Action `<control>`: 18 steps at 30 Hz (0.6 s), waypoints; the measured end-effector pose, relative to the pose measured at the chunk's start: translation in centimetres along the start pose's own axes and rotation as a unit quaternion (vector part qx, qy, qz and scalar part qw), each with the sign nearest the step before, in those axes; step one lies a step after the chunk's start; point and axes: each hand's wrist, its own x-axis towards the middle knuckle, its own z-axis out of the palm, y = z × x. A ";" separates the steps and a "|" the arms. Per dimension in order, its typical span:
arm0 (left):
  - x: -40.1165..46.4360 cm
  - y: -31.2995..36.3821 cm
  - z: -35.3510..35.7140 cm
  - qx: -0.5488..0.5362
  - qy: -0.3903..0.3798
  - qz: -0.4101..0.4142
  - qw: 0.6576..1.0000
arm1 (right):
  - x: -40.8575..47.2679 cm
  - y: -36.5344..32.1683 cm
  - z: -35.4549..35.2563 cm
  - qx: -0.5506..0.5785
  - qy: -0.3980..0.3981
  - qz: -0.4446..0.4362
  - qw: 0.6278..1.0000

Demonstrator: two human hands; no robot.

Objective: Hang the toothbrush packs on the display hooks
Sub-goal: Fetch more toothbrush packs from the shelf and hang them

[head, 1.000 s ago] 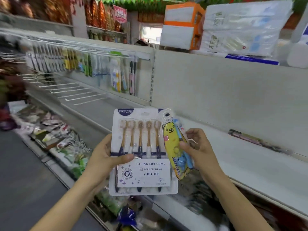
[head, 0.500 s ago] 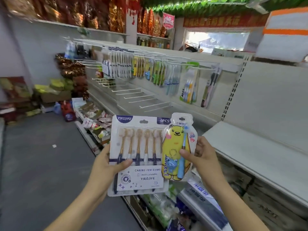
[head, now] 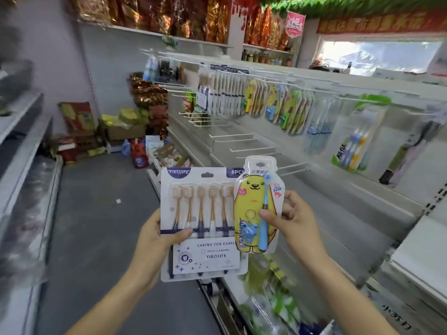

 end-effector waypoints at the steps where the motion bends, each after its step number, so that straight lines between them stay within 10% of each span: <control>1: 1.4 -0.1 -0.3 0.001 0.007 0.004 1.000 | 1.4 0.5 0.5 0.002 -0.004 -0.004 1.000; 18: 26.7 -0.5 -2.9 -0.006 0.043 0.039 0.998 | 24.7 5.6 5.7 0.027 0.025 -0.033 0.999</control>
